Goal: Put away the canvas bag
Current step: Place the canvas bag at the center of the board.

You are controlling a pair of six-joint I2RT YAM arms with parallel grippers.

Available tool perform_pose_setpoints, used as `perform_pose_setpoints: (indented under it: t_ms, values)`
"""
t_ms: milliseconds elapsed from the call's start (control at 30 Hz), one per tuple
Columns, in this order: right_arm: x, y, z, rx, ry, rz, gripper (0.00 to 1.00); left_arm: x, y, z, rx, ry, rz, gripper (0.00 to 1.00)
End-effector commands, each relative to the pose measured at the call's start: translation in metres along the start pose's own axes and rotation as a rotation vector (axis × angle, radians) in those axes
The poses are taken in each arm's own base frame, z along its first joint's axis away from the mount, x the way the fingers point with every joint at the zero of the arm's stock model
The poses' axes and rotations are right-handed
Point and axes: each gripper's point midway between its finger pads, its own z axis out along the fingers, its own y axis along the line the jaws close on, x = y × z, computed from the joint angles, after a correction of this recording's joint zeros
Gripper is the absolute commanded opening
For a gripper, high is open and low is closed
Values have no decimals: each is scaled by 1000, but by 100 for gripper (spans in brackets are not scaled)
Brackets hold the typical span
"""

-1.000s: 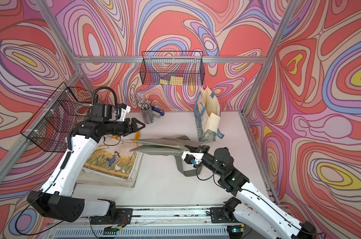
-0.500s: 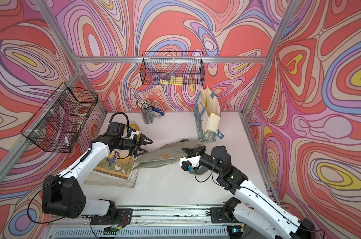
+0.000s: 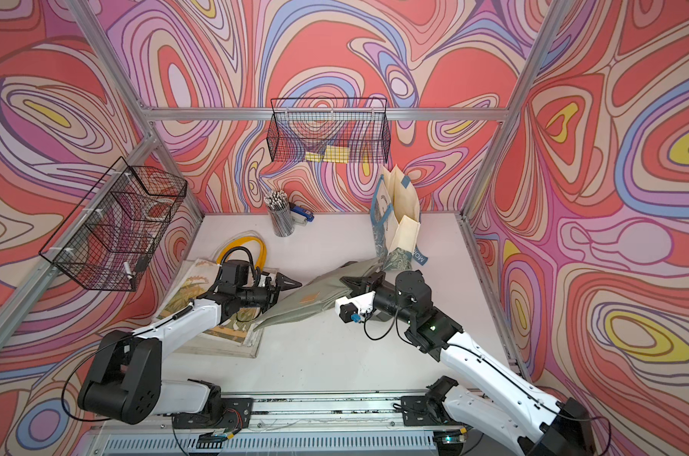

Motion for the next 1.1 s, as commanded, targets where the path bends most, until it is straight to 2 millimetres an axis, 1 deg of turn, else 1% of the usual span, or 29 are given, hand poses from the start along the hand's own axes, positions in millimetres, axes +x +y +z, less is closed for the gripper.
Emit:
perform_pose_setpoints:
  t_ms: [0,33,67,133,200,400,433,567,667,700,800,867,933,1000,1067]
  values:
    - [-14,-33,-1,104,-43,-43,0,-5,-28,7,114,-19,15,88]
    - [-15,-33,0,103,-43,-43,0,-8,-29,8,131,-26,6,86]
    - [-15,-33,1,103,-46,-43,0,-9,-31,9,147,-29,-2,83]
    - [-16,-34,2,102,-49,-45,0,-13,-35,10,174,-34,-9,72]
    - [-15,-33,4,100,-46,-45,0,-15,-40,11,196,-36,-8,57]
    - [-14,-31,8,94,-45,-41,0,-20,-46,9,217,-45,23,6]
    - [-14,-31,9,94,-45,-40,0,-22,-47,6,218,-57,29,0]
    - [-15,-34,18,98,-64,-46,0,-32,-60,-11,186,-108,109,0]
    - [-20,-35,27,93,-98,-63,0,-35,-70,-36,73,-175,235,0]
    - [-21,-36,31,92,-109,-69,0,-35,-78,-46,55,-202,287,0]
    - [-24,-39,43,93,-142,-83,0,-42,-99,-74,47,-273,355,0]
    - [-25,-40,54,92,-164,-94,0,-49,-110,-88,54,-322,387,0]
    - [-26,-40,65,84,-186,-90,0,-54,-121,-96,64,-354,427,0]
    - [-26,-39,72,73,-200,-60,0,-57,-127,-98,72,-373,458,0]
    - [-20,-32,78,41,-186,-8,5,-61,-129,-98,76,-395,489,0]
